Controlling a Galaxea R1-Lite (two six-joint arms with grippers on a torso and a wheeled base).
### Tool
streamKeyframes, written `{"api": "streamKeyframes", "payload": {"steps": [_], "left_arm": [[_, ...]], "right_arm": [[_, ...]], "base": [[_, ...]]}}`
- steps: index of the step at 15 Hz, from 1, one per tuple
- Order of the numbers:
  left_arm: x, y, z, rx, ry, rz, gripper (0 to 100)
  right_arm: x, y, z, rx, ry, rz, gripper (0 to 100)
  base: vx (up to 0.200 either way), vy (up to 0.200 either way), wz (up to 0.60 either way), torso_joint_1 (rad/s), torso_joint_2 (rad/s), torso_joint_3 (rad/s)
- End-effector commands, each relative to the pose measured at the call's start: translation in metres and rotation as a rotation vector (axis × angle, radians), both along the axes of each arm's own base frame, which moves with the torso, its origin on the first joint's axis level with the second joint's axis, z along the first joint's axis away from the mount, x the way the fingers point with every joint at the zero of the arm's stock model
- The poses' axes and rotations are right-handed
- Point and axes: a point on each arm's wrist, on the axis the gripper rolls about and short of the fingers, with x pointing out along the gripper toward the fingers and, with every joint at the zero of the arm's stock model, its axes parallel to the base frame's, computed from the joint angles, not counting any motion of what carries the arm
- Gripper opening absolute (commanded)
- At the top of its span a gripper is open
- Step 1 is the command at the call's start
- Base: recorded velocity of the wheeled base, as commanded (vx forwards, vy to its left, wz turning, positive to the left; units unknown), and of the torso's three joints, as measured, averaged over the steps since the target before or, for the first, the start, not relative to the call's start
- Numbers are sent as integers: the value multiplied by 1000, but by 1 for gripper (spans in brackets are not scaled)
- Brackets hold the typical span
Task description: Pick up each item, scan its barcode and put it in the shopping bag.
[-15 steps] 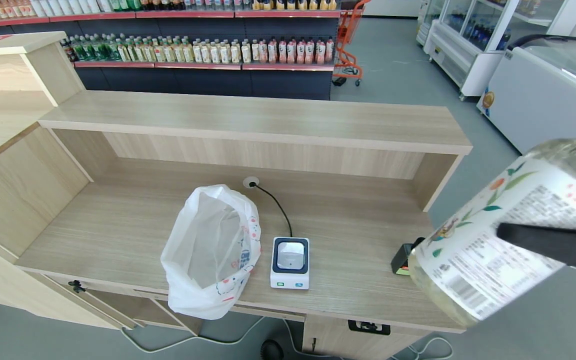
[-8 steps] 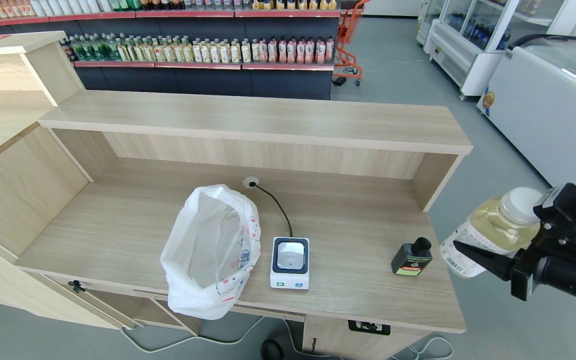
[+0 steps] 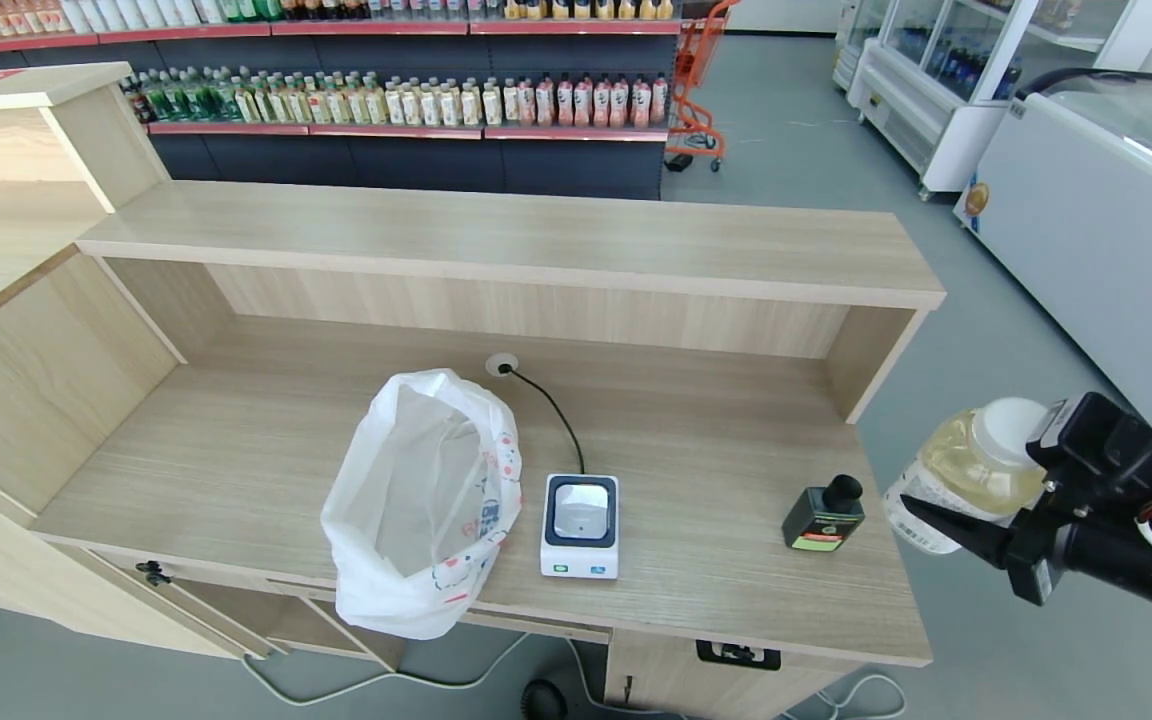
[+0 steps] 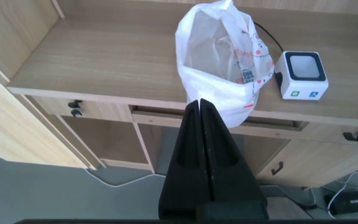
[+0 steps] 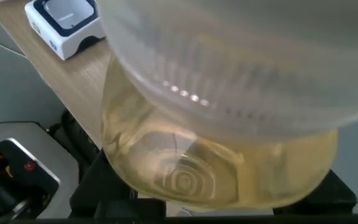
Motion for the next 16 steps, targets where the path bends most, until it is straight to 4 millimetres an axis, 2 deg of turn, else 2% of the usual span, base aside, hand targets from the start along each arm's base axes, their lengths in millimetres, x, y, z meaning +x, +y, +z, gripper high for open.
{"api": "streamKeyframes", "payload": {"steps": [1,5,13,16], "left_arm": [[0,0,0,-2,1,1,0],[0,0,0,-2,0,-1,0],[0,0,0,0,3,1,0],[0,0,0,0,3,1,0]], "right_arm": [[12,-4,-1,-85,-43,0,0],[27,-2,1,-132,-165,11,0],[47,7,-7,-136,-262,96,0],[59,12,-15,-134,-297,110,0]], "base": [[0,0,0,0,0,0],[0,0,0,0,0,0],[0,200,0,3,1,3],[0,200,0,-2,1,2]]}}
